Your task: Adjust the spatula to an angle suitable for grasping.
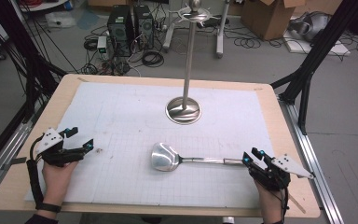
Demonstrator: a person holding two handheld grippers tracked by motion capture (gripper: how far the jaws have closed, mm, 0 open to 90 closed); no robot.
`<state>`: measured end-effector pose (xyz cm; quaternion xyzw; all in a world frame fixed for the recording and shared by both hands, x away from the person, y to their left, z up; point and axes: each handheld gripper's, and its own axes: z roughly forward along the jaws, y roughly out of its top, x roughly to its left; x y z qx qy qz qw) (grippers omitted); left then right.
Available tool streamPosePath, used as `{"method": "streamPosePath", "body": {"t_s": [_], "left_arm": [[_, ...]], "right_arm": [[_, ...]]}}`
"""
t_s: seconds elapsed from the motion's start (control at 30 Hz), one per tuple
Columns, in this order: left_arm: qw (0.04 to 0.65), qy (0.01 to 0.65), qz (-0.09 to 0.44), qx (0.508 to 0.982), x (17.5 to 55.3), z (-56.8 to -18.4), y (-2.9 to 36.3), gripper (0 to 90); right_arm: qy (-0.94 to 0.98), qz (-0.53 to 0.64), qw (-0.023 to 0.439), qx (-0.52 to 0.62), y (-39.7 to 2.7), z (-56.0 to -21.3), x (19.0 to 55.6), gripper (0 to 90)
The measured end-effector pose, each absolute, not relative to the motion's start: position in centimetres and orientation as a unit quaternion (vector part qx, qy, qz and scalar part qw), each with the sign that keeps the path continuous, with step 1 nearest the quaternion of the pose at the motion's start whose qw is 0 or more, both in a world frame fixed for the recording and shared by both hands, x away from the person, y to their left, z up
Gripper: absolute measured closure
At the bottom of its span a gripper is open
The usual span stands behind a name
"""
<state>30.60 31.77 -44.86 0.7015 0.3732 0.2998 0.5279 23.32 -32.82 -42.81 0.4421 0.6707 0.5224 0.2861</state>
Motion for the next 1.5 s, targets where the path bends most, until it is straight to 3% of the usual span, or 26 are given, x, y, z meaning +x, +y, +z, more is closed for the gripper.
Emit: {"method": "streamPosePath", "body": {"t_s": [0.03,0.3,0.73,1.5], "left_arm": [[0.528,0.373,0.300,0.702,30.6,-44.9,31.8,18.5],[0.526,0.372,0.300,0.704,30.6,-44.9,31.7,18.5],[0.524,0.369,0.302,0.705,30.6,-44.9,31.7,19.3],[0.522,0.370,0.303,0.707,30.6,-44.9,31.6,19.3]], "right_arm": [[0.687,0.510,0.283,0.435,-32.6,-43.1,23.2,68.5],[0.734,0.451,0.273,0.428,-31.7,-44.0,22.5,89.6],[0.779,0.353,0.233,0.462,-30.9,-45.1,23.8,90.0],[0.784,0.315,0.243,0.476,-29.8,-44.5,30.9,90.0]]}}
